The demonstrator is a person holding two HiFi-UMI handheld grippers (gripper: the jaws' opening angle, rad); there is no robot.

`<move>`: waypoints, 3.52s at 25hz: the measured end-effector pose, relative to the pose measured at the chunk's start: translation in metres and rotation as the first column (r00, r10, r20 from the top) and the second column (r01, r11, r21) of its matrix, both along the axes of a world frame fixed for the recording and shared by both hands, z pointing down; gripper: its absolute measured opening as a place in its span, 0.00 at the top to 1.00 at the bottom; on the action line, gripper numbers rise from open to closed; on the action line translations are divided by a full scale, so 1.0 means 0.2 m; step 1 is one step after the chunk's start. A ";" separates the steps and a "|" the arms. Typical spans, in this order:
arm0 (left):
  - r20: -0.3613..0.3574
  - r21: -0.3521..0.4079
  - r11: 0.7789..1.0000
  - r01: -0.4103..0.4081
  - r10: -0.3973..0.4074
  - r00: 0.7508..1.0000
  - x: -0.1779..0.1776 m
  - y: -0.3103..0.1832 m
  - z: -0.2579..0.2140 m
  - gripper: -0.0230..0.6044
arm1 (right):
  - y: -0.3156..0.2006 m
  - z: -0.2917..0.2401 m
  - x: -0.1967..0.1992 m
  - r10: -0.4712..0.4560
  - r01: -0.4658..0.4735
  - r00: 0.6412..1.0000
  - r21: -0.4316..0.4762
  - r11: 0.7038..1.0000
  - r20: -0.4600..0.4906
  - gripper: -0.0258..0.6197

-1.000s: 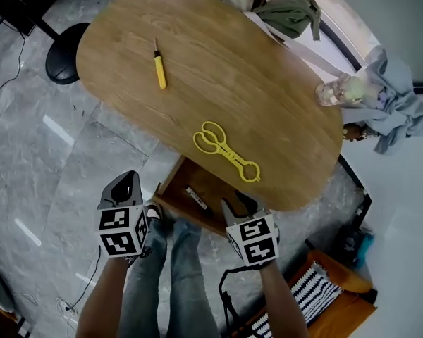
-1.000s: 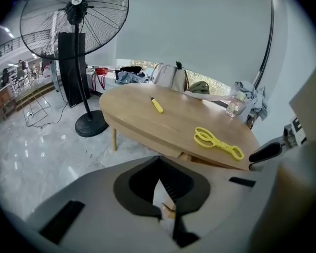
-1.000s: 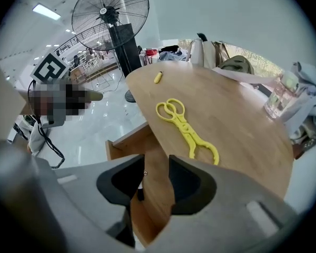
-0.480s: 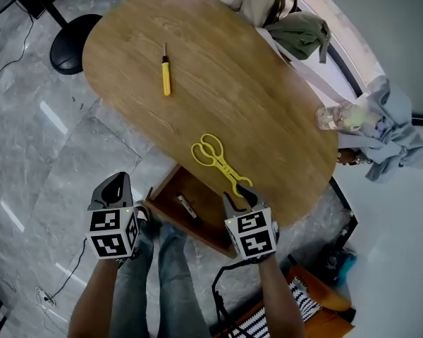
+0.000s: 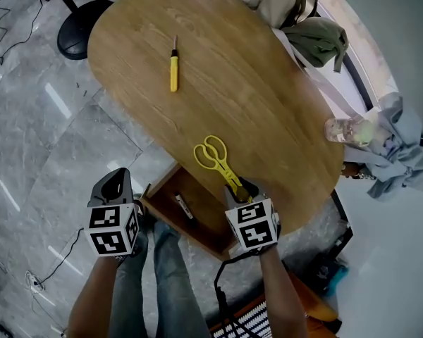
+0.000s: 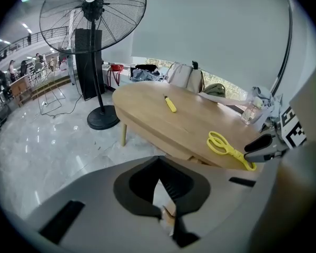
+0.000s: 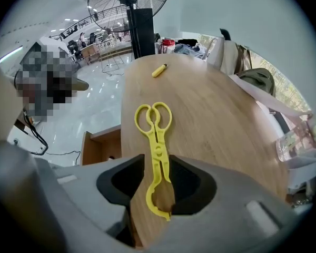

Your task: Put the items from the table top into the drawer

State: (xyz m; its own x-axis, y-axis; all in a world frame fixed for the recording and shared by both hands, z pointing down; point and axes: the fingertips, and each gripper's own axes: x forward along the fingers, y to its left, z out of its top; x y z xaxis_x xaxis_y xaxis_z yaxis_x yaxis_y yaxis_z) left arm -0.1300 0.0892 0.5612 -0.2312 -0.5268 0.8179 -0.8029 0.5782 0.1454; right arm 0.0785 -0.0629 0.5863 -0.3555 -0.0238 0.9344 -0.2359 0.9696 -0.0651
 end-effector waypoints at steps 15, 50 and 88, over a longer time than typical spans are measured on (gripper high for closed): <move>-0.016 -0.002 1.000 0.031 -0.031 0.999 0.06 -0.05 0.04 0.97 | -0.03 0.10 -0.09 -0.090 0.090 0.996 -0.026 0.996 -0.005 0.76; -0.017 -0.001 1.000 -0.010 0.010 1.000 0.05 0.00 0.04 0.97 | -0.06 0.11 -0.07 -0.048 0.047 0.998 -0.020 0.999 -0.038 0.78; -0.025 0.000 0.971 -0.240 0.240 0.970 0.12 0.27 0.05 0.97 | 0.54 0.00 0.13 0.021 -0.021 0.999 0.003 1.000 -0.046 0.78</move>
